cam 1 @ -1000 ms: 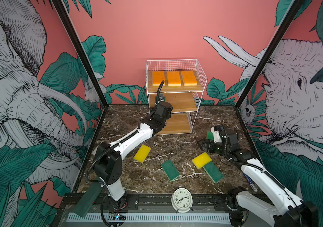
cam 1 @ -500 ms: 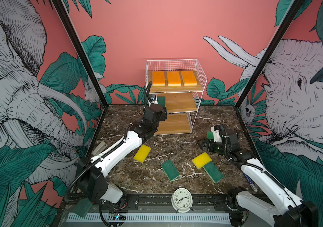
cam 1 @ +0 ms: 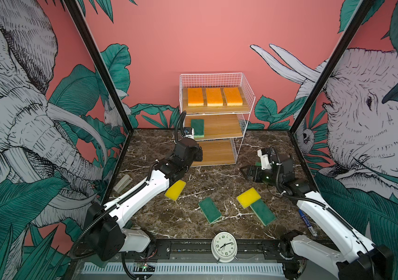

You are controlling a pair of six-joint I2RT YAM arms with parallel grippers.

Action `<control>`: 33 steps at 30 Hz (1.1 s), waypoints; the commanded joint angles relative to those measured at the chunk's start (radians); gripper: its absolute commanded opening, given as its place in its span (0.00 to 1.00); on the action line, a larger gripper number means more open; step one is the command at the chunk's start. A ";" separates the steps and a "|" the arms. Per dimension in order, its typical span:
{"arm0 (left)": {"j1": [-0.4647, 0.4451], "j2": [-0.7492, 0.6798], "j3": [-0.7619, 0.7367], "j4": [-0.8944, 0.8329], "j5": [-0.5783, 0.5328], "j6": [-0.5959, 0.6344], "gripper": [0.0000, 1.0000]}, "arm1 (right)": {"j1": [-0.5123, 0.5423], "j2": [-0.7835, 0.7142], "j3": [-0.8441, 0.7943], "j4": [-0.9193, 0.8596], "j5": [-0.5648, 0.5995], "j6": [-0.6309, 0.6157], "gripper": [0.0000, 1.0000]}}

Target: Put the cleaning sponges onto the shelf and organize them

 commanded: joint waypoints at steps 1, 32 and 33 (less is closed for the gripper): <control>0.005 0.002 -0.006 0.120 0.076 -0.002 0.23 | 0.007 -0.015 0.001 0.024 -0.002 -0.003 0.95; 0.005 0.190 0.156 0.174 -0.048 0.012 0.19 | 0.007 -0.027 -0.039 0.066 -0.022 -0.014 0.95; 0.005 0.195 0.161 0.174 -0.049 0.013 0.19 | 0.007 -0.026 -0.040 0.066 -0.022 -0.014 0.95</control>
